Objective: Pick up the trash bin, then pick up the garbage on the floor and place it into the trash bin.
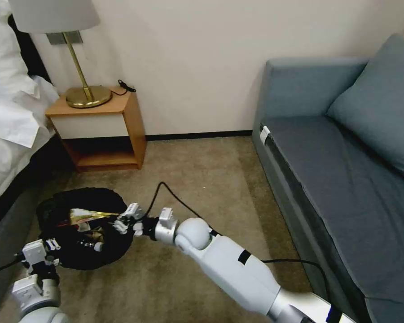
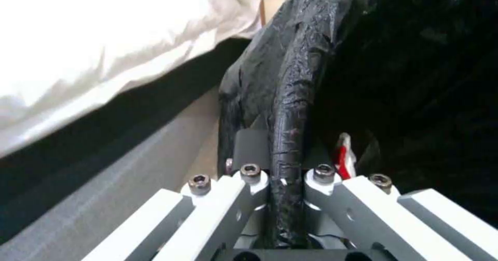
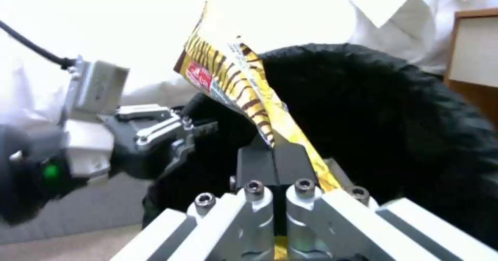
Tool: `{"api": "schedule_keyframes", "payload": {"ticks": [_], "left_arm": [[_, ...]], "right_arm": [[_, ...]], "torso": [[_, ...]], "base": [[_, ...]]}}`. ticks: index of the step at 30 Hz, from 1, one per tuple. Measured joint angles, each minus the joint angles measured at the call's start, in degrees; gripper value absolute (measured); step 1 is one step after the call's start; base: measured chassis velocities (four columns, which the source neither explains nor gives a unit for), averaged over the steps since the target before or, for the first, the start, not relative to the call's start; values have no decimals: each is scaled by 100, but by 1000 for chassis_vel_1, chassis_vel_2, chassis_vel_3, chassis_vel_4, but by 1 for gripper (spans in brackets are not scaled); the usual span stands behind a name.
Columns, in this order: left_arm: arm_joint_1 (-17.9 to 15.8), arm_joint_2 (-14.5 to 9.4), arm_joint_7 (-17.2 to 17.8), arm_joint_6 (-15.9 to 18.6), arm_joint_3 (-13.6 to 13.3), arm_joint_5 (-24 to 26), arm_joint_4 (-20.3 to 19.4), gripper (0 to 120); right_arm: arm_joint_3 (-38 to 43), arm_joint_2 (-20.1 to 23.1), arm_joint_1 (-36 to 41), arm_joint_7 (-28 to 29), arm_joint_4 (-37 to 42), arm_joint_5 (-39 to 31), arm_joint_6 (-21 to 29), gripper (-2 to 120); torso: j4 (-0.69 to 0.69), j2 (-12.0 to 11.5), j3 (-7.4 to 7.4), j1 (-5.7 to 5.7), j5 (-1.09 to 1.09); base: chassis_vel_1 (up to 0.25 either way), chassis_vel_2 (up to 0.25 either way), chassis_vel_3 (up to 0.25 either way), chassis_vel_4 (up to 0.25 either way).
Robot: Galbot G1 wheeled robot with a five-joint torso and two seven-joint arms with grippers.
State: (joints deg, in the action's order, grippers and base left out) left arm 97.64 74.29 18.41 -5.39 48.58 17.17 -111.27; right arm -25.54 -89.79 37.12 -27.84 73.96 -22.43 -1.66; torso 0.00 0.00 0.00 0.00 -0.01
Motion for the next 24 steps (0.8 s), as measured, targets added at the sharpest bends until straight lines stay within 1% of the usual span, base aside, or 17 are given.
{"api": "schedule_keyframes", "payload": {"ticks": [1, 3, 6, 7, 10, 16, 20, 21, 22, 23, 24], "left_arm": [[41, 54, 0, -19, -11, -107, -61, 4], [66, 92, 0, -23, -20, -152, -102, 4], [108, 217, -1, -30, -36, -293, -240, 4], [108, 217, -1, -30, -36, -293, -240, 4], [141, 266, -2, -30, -41, -323, -352, 4], [190, 270, -10, -10, -42, -307, -426, 4], [135, 327, -31, 27, -87, -320, -358, 4], [135, 327, -31, 27, -87, -320, -358, 4], [109, 341, -32, 38, -95, -331, -320, 4], [94, 352, -32, 49, -101, -338, -292, 4], [84, 364, -32, 66, -109, -340, -265, 4]], "right_arm": [[-31, -89, -62, 23, -113, -16, -9, 0], [-38, -143, -105, 34, -198, -22, -23, 0], [4, -243, -263, 81, -661, -37, -107, 0], [4, -243, -263, 81, -661, -37, -107, 0], [101, -246, -349, 193, -1059, -11, -174, 0], [117, -245, -344, 319, -1233, 55, -203, 1], [55, -242, -291, 343, -1094, 73, -203, 17], [55, -242, -291, 343, -1094, 73, -203, 17], [39, -241, -281, 356, -1048, 73, -203, 23], [24, -240, -275, 371, -1002, 73, -202, 26], [3, -239, -273, 382, -946, 73, -201, 33]], "torso": [[0, 0, 0, 0, 0], [1, 0, 0, 0, 0], [2, 0, 0, 0, 0], [2, 0, 0, 0, 0], [-1, 0, 0, 0, 0], [0, 0, 0, 0, 0], [0, 0, 0, 0, 0], [0, 0, 0, 0, 0], [0, 0, 0, 0, 0], [0, 0, 0, 0, 1], [0, 0, 0, 0, 0]], "base": [[0, 0, 0, 0], [0, 0, 0, 0], [0, 0, 0, 0], [0, 0, 0, 0], [0, 0, 0, 0], [0, 0, 0, 0], [0, 0, 0, 0], [0, 0, 0, 0], [0, 0, 0, 0], [0, 0, 0, 0], [0, 0, 0, 0]]}}
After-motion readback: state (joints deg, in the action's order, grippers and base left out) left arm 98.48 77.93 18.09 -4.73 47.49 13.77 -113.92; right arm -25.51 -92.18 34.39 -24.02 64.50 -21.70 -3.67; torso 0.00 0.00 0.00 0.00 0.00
